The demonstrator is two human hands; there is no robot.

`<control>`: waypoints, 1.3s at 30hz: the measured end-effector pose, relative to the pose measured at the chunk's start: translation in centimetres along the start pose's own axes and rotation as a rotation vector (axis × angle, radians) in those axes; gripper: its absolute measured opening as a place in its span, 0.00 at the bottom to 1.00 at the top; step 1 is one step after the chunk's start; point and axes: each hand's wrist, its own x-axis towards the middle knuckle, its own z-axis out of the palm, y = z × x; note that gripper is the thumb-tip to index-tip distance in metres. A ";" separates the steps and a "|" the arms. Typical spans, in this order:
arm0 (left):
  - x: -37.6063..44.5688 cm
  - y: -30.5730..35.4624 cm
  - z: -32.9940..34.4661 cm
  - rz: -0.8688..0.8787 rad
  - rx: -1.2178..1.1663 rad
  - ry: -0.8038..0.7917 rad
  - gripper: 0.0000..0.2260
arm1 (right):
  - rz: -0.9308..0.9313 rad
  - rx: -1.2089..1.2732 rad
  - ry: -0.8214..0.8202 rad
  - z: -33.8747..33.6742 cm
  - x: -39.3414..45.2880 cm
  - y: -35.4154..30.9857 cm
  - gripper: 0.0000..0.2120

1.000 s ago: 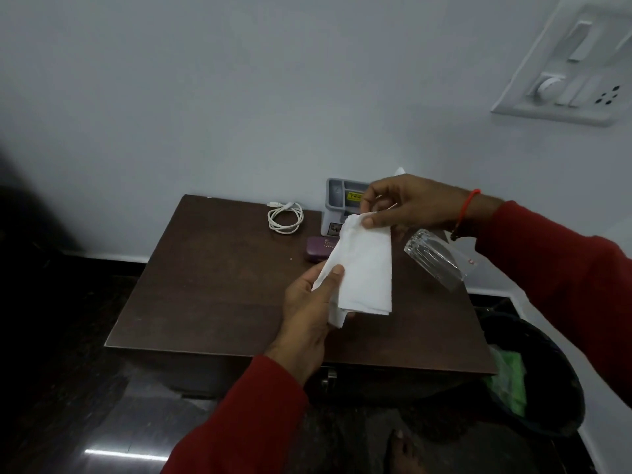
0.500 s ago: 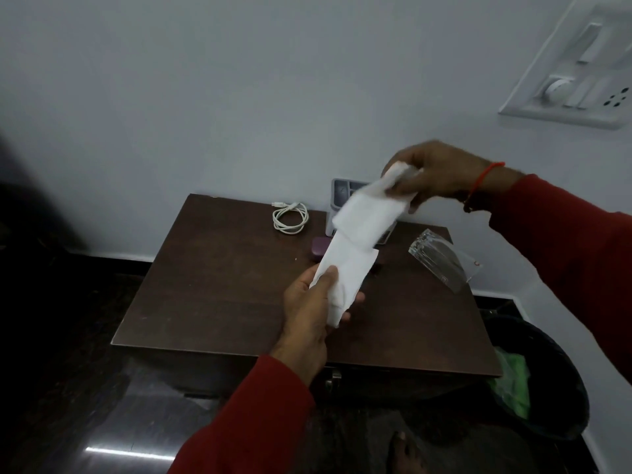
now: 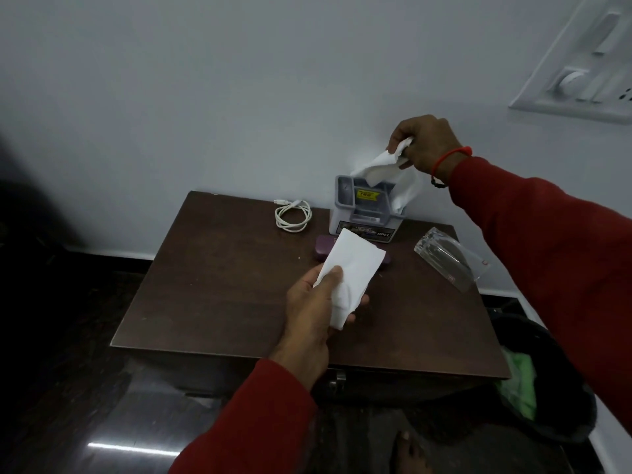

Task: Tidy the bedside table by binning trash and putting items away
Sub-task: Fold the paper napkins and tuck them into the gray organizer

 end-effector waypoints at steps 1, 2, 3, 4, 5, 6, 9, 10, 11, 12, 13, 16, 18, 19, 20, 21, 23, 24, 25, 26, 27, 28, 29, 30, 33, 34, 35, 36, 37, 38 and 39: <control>0.0 0.1 0.0 -0.003 0.002 -0.001 0.07 | 0.001 -0.019 -0.023 0.1 0.0 0.1 0.15; 0.0 0.1 -0.1 -0.007 0.005 -0.005 0.08 | 0.004 -0.032 -0.042 0.2 0.0 0.2 0.15; 0.0 0.1 -0.1 -0.011 0.007 -0.011 0.09 | 0.012 -0.035 -0.059 0.3 0.0 0.3 0.14; 0.0 0.2 -0.1 -0.013 0.008 -0.015 0.10 | 0.025 -0.033 -0.073 0.3 0.1 0.4 0.12; -0.1 0.2 -0.1 -0.013 0.009 -0.020 0.10 | 0.037 -0.032 -0.085 0.3 0.0 0.5 0.11; -0.1 0.2 -0.1 -0.012 0.010 -0.026 0.10 | 0.046 -0.041 -0.095 0.3 0.0 0.5 0.10; -0.2 0.3 -0.1 -0.018 0.017 -0.029 0.09 | 0.044 -0.123 -0.098 0.3 0.0 0.5 0.12; -0.2 0.3 -0.1 -0.023 0.015 -0.027 0.08 | 0.036 -0.158 -0.088 0.3 0.1 0.4 0.14; -0.3 0.4 -0.1 -0.029 0.013 -0.025 0.08 | 0.030 -0.190 -0.076 0.5 0.2 0.2 0.15; -0.2 0.4 -0.1 -0.033 0.014 -0.022 0.09 | 0.026 -0.216 -0.069 0.7 0.3 0.1 0.16; -0.2 0.4 0.0 -0.036 0.014 -0.021 0.09 | 0.030 -0.234 -0.072 0.9 0.5 -0.1 0.17; -0.1 0.3 0.0 -0.042 0.024 -0.020 0.09 | 0.043 -0.279 -0.100 1.8 1.1 -0.2 0.14; -0.1 0.3 -0.1 -0.043 0.025 -0.018 0.08 | 0.052 -0.289 -0.090 2.4 1.2 -0.3 0.10; 0.0 0.3 -0.1 -0.042 0.021 -0.017 0.07 | 0.046 -0.306 -0.098 2.6 1.3 -0.4 0.09; 0.0 0.3 -0.1 -0.041 0.020 -0.017 0.06 | 0.038 -0.334 -0.126 2.9 1.2 -0.5 0.09; 0.0 0.3 -0.1 -0.040 0.023 -0.020 0.06 | 0.035 -0.364 -0.169 3.1 1.2 -0.5 0.10; -0.1 0.4 -0.1 -0.037 0.032 -0.032 0.05 | 0.028 -0.382 -0.229 3.3 1.0 -0.5 0.14; -0.1 0.4 -0.1 -0.036 0.032 -0.037 0.05 | 0.032 -0.359 -0.220 3.3 0.9 -0.4 0.16; -0.2 0.4 -0.1 -0.034 0.031 -0.041 0.04 | 0.050 -0.310 -0.175 3.1 0.6 -0.4 0.17; -0.2 0.5 -0.1 -0.032 0.030 -0.043 0.04 | 0.058 -0.259 -0.095 3.0 0.4 -0.4 0.16; -0.2 0.5 -0.2 -0.029 0.032 -0.043 0.05 | 0.053 -0.217 0.001 2.9 0.2 -0.3 0.14; -0.2 0.5 -0.2 -0.029 0.031 -0.041 0.05 | 0.028 -0.189 0.092 2.9 -0.1 -0.3 0.12; -0.2 0.5 -0.3 -0.028 0.028 -0.040 0.04 | -0.006 -0.184 0.165 2.9 -0.2 -0.2 0.10; -0.2 0.5 -0.3 -0.027 0.025 -0.039 0.04 | -0.046 -0.189 0.208 3.0 -0.3 0.0 0.08; -0.2 0.4 -0.3 -0.020 0.032 -0.039 0.05 | -0.095 -0.197 0.165 3.5 -0.1 0.6 0.08; -0.2 0.3 -0.3 -0.020 0.034 -0.037 0.05 | -0.096 -0.201 0.127 3.9 0.1 1.0 0.08; -0.2 0.3 -0.2 -0.022 0.033 -0.036 0.05 | -0.097 -0.209 0.091 4.3 0.3 1.2 0.08; -0.2 0.3 -0.2 -0.021 0.031 -0.038 0.04 | -0.100 -0.216 0.062 4.8 0.5 1.3 0.09; -0.2 0.3 -0.2 -0.020 0.026 -0.040 0.03 | -0.098 -0.222 0.040 5.1 0.5 1.3 0.09; -0.2 0.3 -0.1 -0.017 0.020 -0.042 0.03 | -0.100 -0.219 0.033 5.4 0.5 1.3 0.09; -0.2 0.3 -0.1 -0.015 0.017 -0.045 0.03 | -0.105 -0.192 0.054 5.6 0.4 1.3 0.10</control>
